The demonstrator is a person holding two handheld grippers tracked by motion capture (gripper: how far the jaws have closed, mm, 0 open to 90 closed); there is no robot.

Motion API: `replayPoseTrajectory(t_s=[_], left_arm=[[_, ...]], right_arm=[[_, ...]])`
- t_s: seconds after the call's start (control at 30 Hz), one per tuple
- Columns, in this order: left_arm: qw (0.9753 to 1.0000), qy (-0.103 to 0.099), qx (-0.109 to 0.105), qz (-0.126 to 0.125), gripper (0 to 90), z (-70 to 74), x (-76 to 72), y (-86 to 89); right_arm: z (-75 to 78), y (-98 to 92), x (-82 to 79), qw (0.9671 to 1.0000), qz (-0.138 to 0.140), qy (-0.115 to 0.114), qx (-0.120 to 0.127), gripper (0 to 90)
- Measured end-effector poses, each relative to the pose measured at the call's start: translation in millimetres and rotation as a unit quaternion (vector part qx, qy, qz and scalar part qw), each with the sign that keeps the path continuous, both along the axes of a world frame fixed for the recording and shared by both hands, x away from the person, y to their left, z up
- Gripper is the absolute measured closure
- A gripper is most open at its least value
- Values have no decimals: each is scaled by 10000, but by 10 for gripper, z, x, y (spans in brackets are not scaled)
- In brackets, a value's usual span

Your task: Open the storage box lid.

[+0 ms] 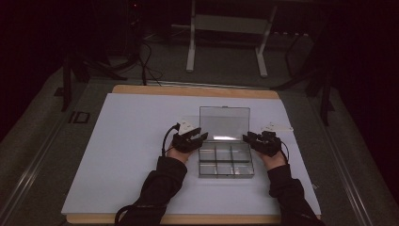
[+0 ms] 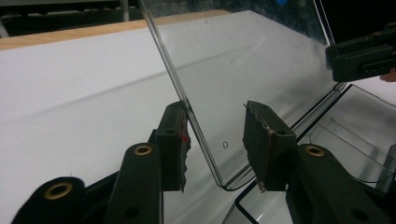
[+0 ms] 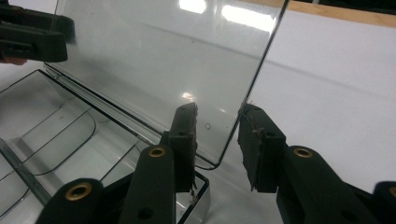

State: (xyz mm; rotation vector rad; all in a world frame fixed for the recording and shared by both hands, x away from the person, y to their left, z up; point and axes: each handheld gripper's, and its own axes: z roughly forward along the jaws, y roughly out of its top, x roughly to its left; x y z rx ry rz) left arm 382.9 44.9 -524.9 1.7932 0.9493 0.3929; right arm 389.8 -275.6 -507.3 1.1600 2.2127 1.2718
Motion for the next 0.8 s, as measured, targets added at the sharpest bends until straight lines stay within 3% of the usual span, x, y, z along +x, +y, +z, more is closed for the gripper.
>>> replayPoseTrajectory(t_s=[0.17, 0.23, 0.4, 0.67, 0.7, 0.8], left_arm=[[9999, 143, -12, -20, 594, -9, 13, -8], [9999, 134, 57, -49, 555, -24, 2, -34], [9998, 189, 42, 4, 557, -19, -3, -42], [9987, 504, -67, 71, 555, -4, 28, -39], [9977, 659, -150, 86, 555, -4, 44, -29], [9962, 814, -263, 140, 552, -11, 58, -23]], right_arm=[[-1, 0, 6, 10000, -25, 49, 10, 662], [-3, 2, 4, 10000, -43, 52, 7, 660], [1, 10, 1, 10000, -62, 45, -27, 660], [2, 7, 17, 9999, -93, 139, 2, 640], [1, 7, 18, 9998, -110, 151, 0, 637], [-3, 8, 28, 9997, -147, 188, -2, 629]])
